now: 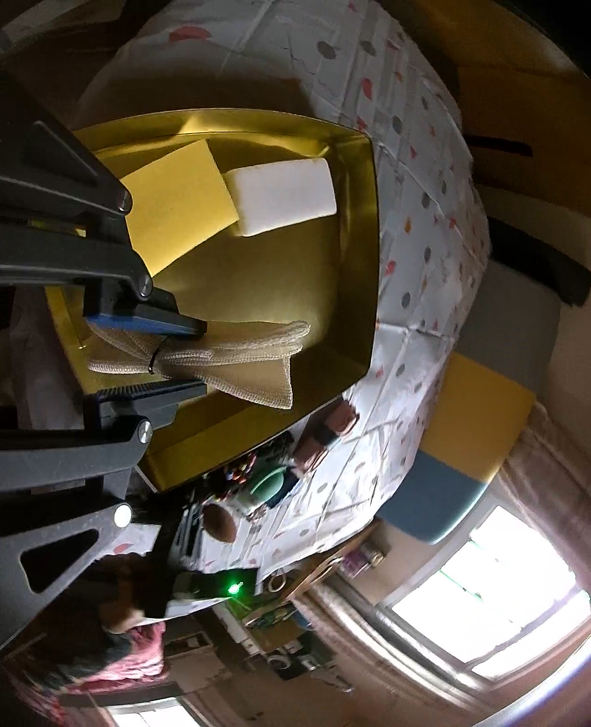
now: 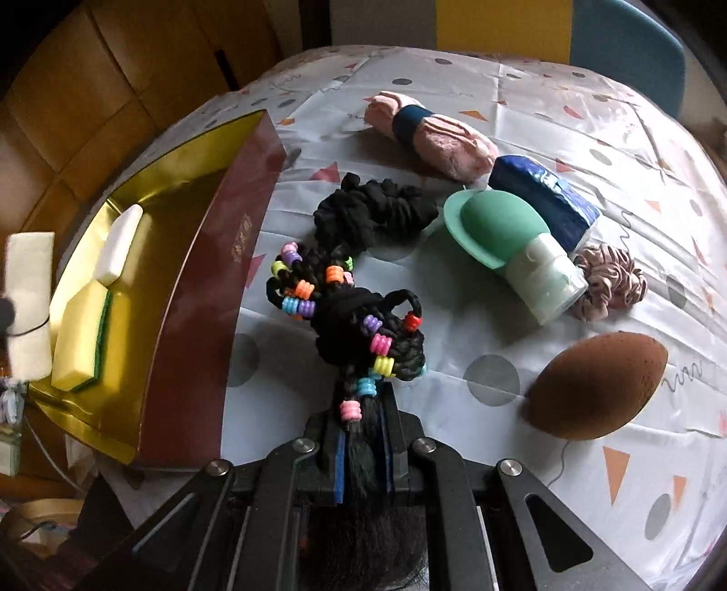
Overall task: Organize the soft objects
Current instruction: 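Lower the cream cloth into the tray and open the left gripper, then carry the doll by its hair into the tray and open the right gripper, then move the left gripper to the black scrunchie and close on it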
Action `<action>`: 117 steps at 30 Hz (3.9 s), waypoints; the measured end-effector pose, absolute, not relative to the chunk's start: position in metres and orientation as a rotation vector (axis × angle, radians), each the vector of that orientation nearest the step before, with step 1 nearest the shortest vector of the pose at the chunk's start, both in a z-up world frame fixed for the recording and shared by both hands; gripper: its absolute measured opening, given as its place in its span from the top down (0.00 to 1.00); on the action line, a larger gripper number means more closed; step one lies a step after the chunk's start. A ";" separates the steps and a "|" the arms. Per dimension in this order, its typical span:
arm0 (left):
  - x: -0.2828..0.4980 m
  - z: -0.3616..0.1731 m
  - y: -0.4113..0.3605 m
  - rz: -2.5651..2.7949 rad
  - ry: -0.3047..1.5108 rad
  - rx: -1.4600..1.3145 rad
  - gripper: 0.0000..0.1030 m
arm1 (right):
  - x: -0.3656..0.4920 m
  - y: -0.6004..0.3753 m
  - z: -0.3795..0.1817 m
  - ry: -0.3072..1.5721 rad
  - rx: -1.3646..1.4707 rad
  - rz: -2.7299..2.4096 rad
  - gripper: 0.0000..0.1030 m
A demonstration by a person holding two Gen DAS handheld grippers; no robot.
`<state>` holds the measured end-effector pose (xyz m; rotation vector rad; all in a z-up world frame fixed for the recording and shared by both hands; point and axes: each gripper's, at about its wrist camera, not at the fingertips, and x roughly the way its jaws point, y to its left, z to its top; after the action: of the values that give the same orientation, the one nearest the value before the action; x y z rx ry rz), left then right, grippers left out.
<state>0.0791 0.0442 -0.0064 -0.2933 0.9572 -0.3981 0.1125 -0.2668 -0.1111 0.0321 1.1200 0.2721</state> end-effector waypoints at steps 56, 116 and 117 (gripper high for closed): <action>0.061 -0.010 0.047 -0.167 0.902 -0.124 0.55 | 0.091 -0.264 -0.039 0.957 0.177 0.294 0.89; 0.074 0.007 -0.010 -0.320 0.907 0.033 0.51 | 0.110 -0.312 -0.021 0.842 0.117 0.073 0.39; 0.076 0.009 -0.015 -0.338 0.905 0.046 0.51 | 0.108 -0.322 -0.021 0.837 0.128 0.056 0.39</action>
<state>0.0758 -0.0152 0.0088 0.0463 0.9047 -0.3382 0.1076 -0.3216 -0.0210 0.1278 0.8371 0.0558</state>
